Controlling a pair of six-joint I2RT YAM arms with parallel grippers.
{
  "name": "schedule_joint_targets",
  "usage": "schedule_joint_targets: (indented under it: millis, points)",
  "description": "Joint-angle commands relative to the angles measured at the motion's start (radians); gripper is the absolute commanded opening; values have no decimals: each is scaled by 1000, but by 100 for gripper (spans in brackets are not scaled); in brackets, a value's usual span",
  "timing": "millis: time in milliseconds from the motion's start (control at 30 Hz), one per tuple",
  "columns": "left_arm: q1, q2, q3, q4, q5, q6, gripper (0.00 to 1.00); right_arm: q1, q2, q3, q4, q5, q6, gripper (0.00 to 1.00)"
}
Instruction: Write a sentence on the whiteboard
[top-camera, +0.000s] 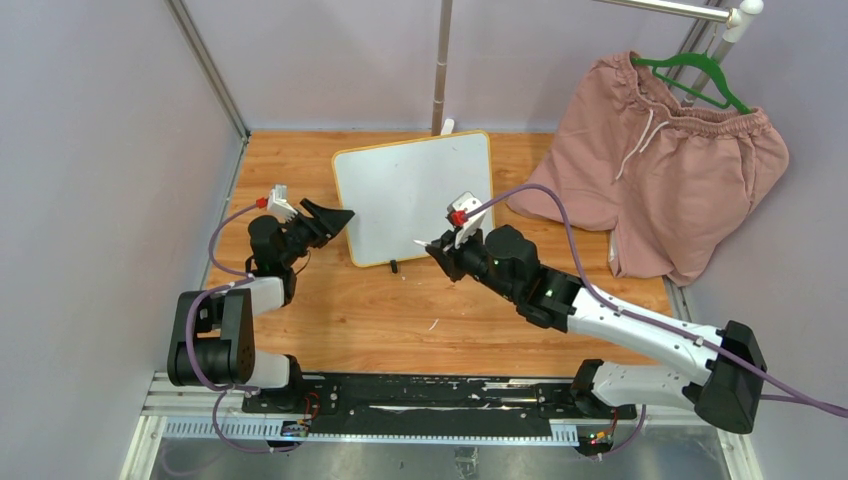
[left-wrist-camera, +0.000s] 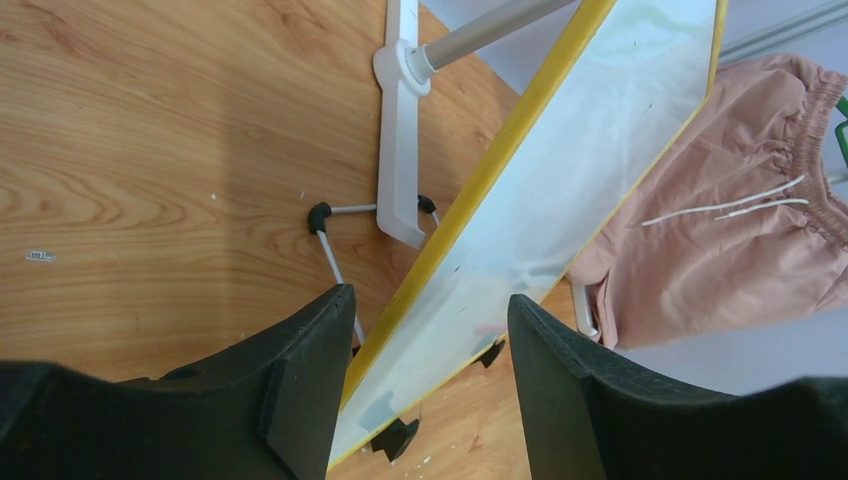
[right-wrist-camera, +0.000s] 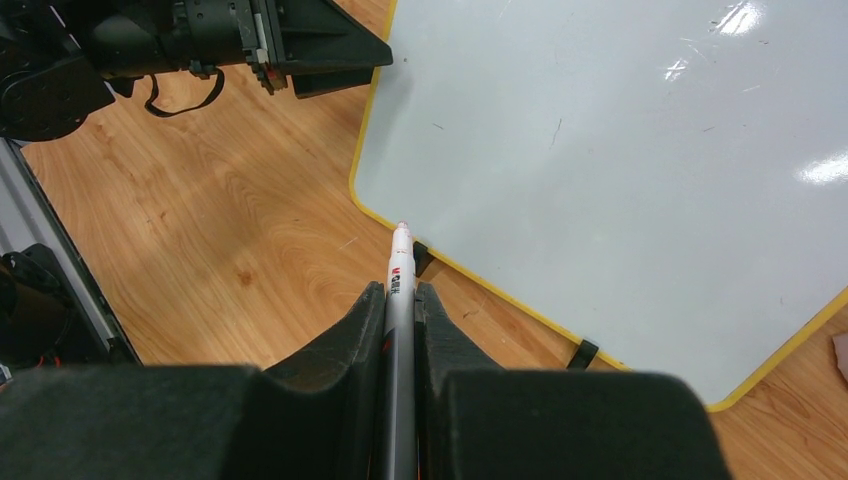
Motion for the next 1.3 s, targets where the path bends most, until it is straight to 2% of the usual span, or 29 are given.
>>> schedule_joint_targets:
  millis: [0,367,567,933,1267]
  points:
    - [-2,4,-10,23,-4,-6,62,-12,46,76,6,33,-4,0]
    - [-1,13,-14,31,-8,-9,59,-11,257,249,43,29,-31,0]
    - [-2,50,-24,107,-16,-42,56,-12,377,353,69,35,-28,0]
    - [-1,77,-32,162,-8,-64,42,-32,584,549,76,71,-41,0]
    - [-1,74,-31,171,-1,-62,24,-57,685,652,77,77,-45,0]
